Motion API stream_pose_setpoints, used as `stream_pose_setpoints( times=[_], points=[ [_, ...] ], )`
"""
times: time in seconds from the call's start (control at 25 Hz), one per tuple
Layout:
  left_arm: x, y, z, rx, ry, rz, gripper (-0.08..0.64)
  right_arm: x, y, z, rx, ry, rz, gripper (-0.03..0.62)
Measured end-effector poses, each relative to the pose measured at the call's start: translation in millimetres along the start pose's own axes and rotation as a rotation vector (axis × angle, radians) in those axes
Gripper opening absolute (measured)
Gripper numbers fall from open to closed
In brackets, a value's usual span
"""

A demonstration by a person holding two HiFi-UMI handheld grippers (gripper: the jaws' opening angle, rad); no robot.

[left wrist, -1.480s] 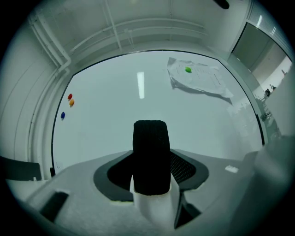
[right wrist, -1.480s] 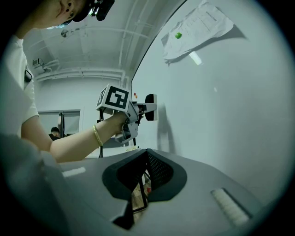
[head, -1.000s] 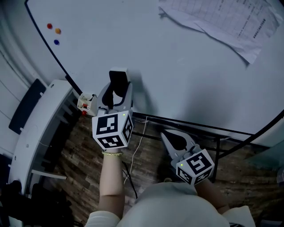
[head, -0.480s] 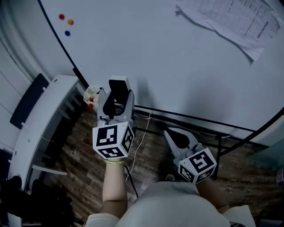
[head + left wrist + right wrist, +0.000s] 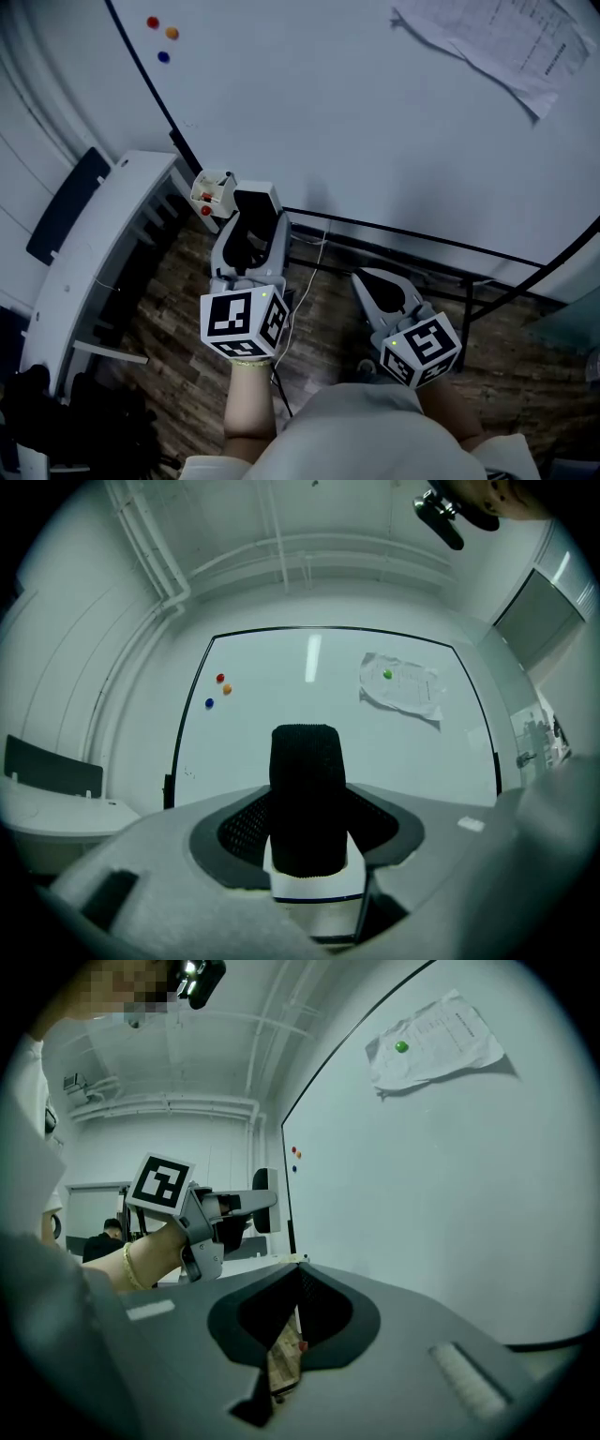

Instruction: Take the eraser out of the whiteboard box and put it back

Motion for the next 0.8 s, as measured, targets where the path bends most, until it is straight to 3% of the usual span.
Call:
stream_pose_setpoints(
  times=[0.4,0.8],
  points=[
    [5,52,-1,0.008,0.033,0.016,0.232,31,7,-6,0.012,-0.010,0.016,0.006],
    [1,70,0,0.006,0.047,0.011,0.232,44,15,-7,0.017,-0.004,0.023,0.006]
  ],
)
Point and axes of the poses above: the fingertips, and each gripper's own axes: y backward along the fingers, x to its left, z out of its top, the point moved 4 cm from there along y, backward along the fingers, and after that the axes turned 7 degrees about -x, right-handed, at the moved point
